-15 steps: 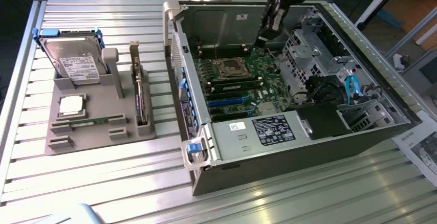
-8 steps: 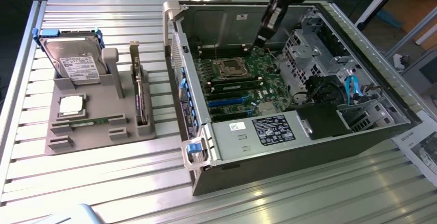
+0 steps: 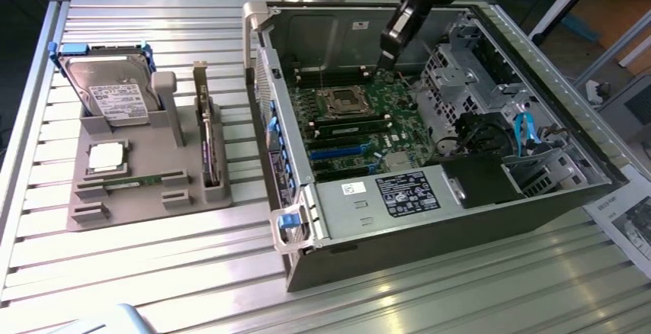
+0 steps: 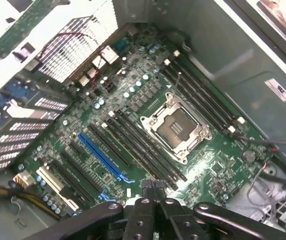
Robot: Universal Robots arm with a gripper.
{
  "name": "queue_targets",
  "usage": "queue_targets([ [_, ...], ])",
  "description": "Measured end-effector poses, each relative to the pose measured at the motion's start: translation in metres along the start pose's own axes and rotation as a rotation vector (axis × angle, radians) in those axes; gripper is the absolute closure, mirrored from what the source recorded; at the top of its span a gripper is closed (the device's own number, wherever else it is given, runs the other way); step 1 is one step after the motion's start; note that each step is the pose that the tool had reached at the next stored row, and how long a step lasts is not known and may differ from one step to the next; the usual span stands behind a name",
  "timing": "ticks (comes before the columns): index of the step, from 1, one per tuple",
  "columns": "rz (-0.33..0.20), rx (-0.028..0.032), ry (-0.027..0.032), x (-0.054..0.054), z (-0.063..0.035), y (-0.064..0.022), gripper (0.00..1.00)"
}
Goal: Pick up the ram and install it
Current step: 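Press down the ram until it locks into place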
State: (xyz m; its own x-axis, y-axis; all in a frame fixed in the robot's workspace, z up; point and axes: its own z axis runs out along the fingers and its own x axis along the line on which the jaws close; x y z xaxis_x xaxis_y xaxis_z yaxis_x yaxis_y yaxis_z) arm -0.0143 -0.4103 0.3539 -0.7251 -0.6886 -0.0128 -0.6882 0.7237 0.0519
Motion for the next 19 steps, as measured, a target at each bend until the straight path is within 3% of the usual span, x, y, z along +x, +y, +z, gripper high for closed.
queue_targets([
  [3, 0.096, 0.0012, -0.005, 0.0, 0.0, 0.0, 0.9],
  [10, 0.257, 0.0033, -0.0134, 0.0, 0.0, 0.0, 0.9],
  [12, 0.33, 0.0042, -0.0171, 0.0, 0.0, 0.0, 0.9],
  [19, 0.46, 0.0059, -0.0239, 0.0, 0.0, 0.0, 0.9],
])
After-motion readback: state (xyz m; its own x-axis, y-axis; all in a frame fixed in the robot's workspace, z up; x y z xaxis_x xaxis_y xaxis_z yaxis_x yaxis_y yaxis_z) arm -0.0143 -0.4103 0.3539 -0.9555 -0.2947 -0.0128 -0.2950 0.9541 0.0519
